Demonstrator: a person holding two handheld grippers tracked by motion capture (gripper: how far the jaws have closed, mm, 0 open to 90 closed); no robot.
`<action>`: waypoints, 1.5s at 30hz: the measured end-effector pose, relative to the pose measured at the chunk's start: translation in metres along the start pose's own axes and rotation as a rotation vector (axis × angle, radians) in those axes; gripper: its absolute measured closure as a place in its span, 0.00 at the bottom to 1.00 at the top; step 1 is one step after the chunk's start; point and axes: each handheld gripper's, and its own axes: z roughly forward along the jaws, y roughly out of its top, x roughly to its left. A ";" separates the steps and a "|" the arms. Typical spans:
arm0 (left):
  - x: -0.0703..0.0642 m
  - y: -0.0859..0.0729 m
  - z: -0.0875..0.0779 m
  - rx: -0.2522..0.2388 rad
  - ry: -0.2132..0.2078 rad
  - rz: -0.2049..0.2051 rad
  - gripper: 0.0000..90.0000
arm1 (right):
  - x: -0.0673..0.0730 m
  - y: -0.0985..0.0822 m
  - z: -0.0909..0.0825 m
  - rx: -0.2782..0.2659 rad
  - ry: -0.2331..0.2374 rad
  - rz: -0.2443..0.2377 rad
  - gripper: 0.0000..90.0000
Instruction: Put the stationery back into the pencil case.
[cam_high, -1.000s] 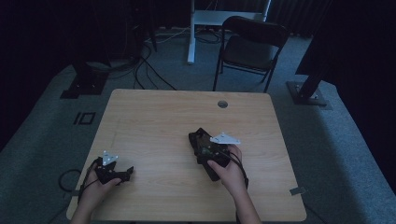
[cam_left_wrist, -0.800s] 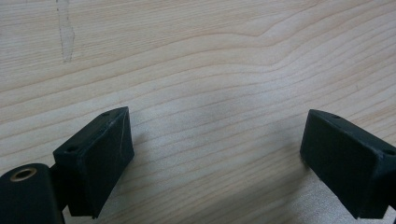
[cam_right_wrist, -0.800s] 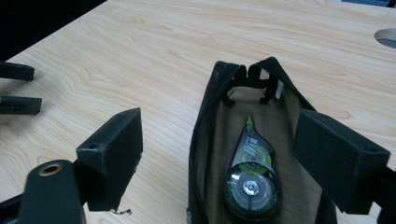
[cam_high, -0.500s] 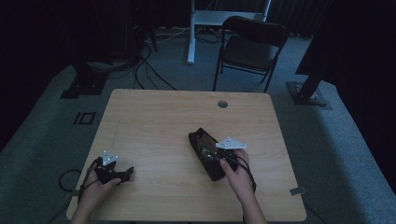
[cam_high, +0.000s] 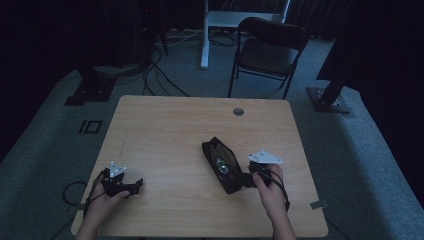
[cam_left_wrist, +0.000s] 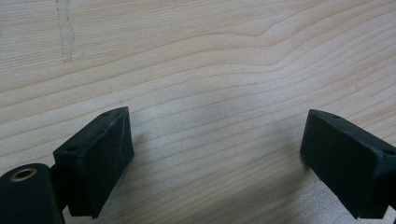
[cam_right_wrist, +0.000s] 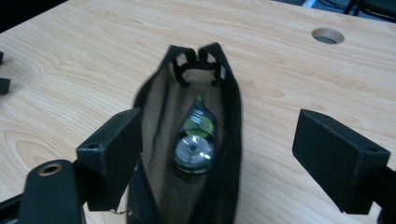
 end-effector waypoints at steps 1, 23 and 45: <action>0.000 0.000 0.000 0.000 0.000 0.000 0.11 | -0.003 -0.002 -0.002 0.003 -0.005 0.001 0.18; 0.000 0.000 0.000 0.000 0.000 0.000 0.11 | -0.061 -0.052 -0.026 0.013 -0.074 0.107 0.15; 0.000 0.000 0.000 0.000 0.000 0.000 0.11 | -0.102 -0.108 -0.023 0.122 -0.172 0.172 0.15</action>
